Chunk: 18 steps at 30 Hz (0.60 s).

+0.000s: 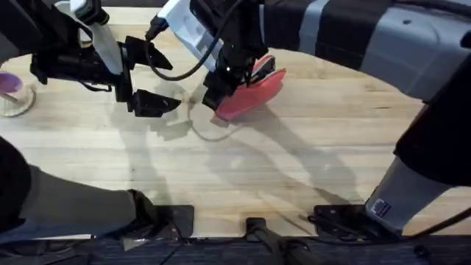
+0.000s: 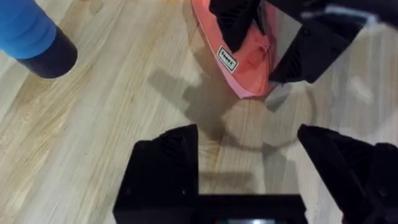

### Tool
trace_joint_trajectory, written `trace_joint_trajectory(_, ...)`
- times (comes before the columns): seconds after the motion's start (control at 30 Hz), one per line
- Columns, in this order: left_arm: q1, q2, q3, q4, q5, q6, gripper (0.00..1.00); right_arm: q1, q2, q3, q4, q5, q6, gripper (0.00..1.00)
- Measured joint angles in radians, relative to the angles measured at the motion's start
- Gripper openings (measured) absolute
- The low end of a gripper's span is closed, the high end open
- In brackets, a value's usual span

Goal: Unzip the bag, pick up the pens from the table one at a time and place them inside, then zip the bag closed.

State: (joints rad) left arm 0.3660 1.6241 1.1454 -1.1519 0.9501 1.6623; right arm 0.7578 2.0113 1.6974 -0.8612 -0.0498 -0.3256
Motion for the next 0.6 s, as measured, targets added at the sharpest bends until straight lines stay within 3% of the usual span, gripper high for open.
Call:
trace_joint_trajectory(0.17, 0.000, 0.000, 0.000, 0.000, 0.000, 0.000, 0.994, 0.003, 0.000, 0.000, 0.000, -0.004, 0.003, 0.397)
trace_joint_trajectory(0.6, 0.000, 0.000, 0.000, 0.000, 0.000, 0.000, 0.995, 0.003, 0.000, 0.000, 0.014, -0.012, 0.054, 0.400)
